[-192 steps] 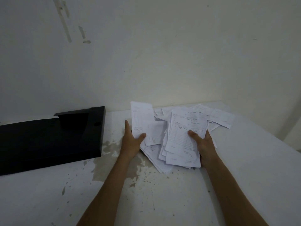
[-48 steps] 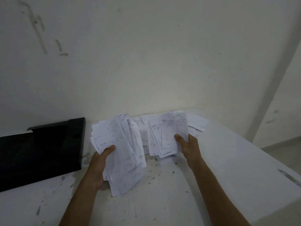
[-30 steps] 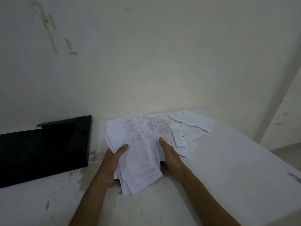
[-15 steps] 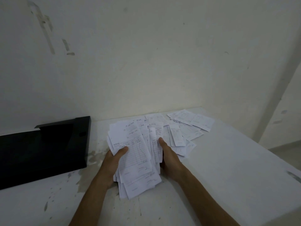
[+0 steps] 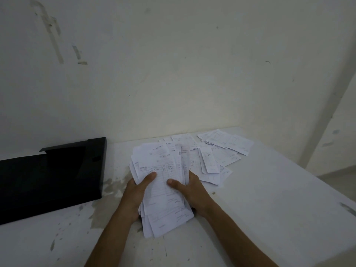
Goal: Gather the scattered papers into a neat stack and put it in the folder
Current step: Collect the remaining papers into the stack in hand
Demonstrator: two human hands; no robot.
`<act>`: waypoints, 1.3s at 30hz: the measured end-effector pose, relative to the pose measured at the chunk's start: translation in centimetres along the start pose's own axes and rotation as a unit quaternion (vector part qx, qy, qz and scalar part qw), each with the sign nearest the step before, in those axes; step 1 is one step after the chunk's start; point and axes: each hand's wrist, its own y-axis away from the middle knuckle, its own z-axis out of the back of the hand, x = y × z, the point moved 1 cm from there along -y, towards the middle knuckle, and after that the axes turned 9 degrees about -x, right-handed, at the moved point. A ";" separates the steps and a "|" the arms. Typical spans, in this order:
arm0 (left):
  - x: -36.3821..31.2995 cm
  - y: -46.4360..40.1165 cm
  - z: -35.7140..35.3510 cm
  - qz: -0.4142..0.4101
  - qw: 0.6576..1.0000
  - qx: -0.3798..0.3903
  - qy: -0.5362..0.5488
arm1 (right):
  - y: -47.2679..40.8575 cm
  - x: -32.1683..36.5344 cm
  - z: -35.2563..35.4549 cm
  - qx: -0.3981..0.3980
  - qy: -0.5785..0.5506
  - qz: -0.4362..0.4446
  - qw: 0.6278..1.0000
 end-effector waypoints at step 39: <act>-0.7 -0.6 3.7 -0.098 0.973 -0.126 -0.166 | -2.9 -1.1 7.2 -0.186 0.536 0.308 0.764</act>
